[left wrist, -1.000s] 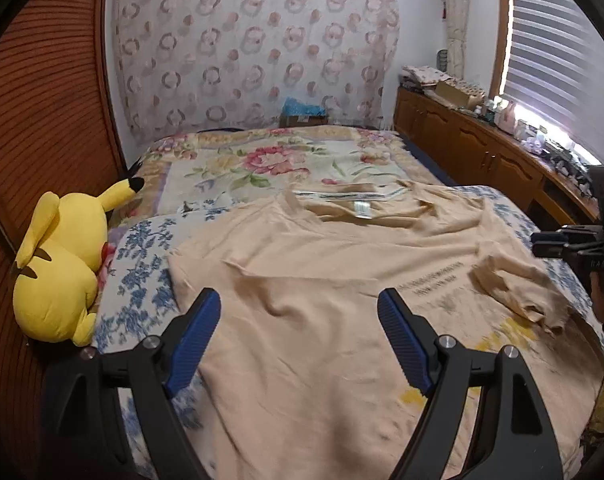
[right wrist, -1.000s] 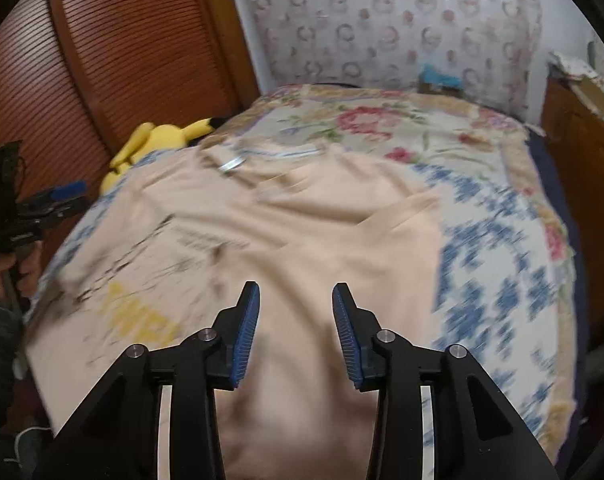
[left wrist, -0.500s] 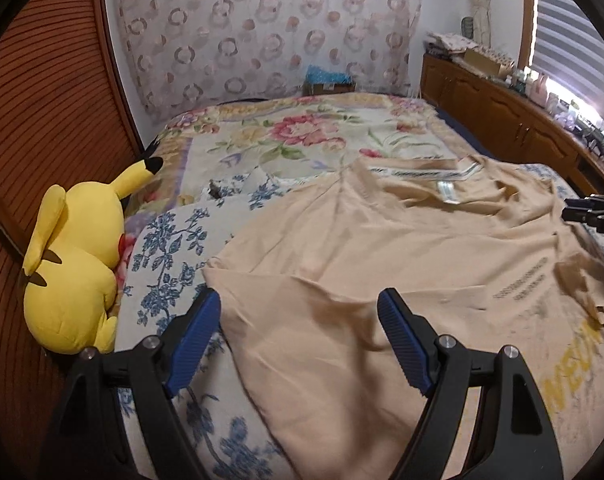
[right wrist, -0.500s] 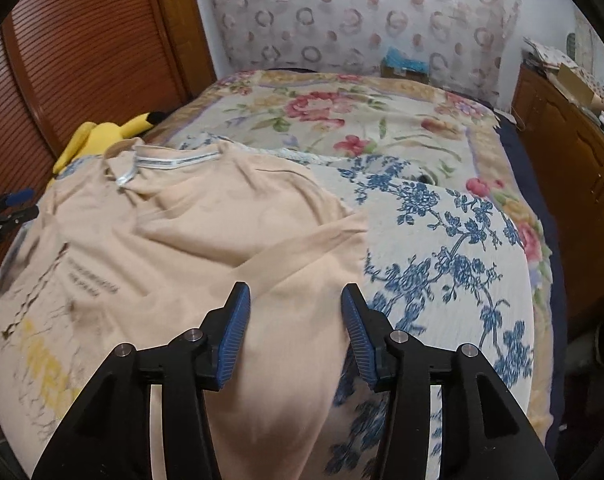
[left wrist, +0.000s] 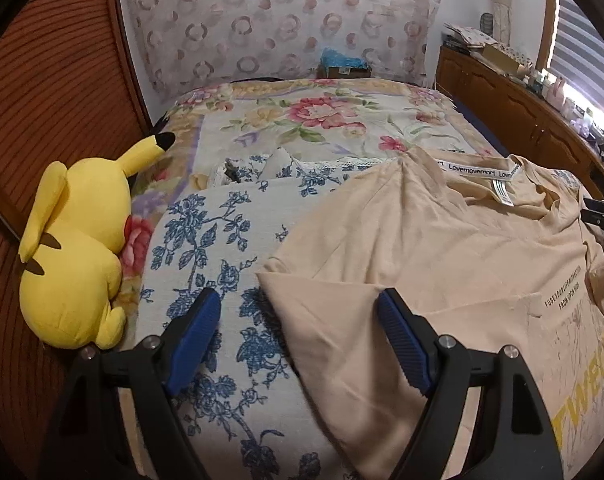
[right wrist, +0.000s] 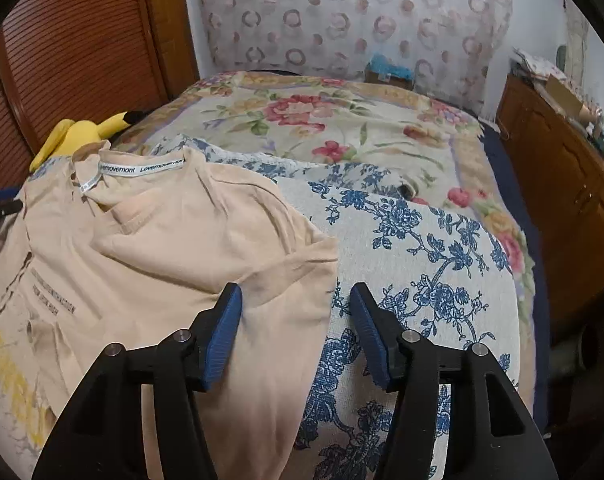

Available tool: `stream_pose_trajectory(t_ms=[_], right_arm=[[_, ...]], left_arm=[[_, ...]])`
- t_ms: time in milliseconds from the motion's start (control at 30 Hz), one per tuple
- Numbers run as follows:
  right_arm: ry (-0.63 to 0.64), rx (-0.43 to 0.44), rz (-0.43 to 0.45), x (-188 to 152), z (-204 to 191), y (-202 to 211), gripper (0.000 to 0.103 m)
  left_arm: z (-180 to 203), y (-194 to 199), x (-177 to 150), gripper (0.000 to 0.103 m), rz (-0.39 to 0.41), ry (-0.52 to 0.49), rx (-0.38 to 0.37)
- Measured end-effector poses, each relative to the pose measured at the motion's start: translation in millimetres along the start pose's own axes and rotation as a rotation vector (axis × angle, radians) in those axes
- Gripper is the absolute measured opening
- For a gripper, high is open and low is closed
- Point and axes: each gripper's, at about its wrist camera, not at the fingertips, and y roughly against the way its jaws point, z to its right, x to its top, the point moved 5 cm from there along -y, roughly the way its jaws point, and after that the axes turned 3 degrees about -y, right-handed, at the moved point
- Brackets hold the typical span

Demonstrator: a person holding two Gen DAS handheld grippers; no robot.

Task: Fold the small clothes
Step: 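Grasp the shirt's folded edge with the left gripper while the right gripper grasps the hem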

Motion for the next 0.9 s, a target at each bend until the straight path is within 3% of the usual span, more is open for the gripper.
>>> stream_pose_trajectory(t_ms=[100, 400, 567, 633, 733, 900], right_arm=[[-0.001, 0.002, 0.006, -1, -1, -1, 0.059], [0.001, 0.001, 0.005, -2, 0, -2, 0.06], [0.001, 0.001, 0.006, -2, 0, -3, 0.06], [0.001, 0.001, 0.006, -2, 0, -2, 0.06], [0.001, 0.001, 0.006, -2, 0, -2, 0.06], [0.001, 0.001, 0.006, -2, 1, -2, 0.06]], left_arm=[[2, -1, 0, 0.081, -0.004, -0.008, -0.012], [5, -7, 0, 0.067, -0.011, 0.003, -0.054], [8, -5, 2, 0.048, 0.001, 0.003, -0.079], [9, -5, 4, 0.027, 0.003, 0.004, -0.097], [11, -3, 6, 0.013, 0.006, 0.009, -0.118], [16, 6, 12, 0.009, 0.042, -0.006, -0.117]])
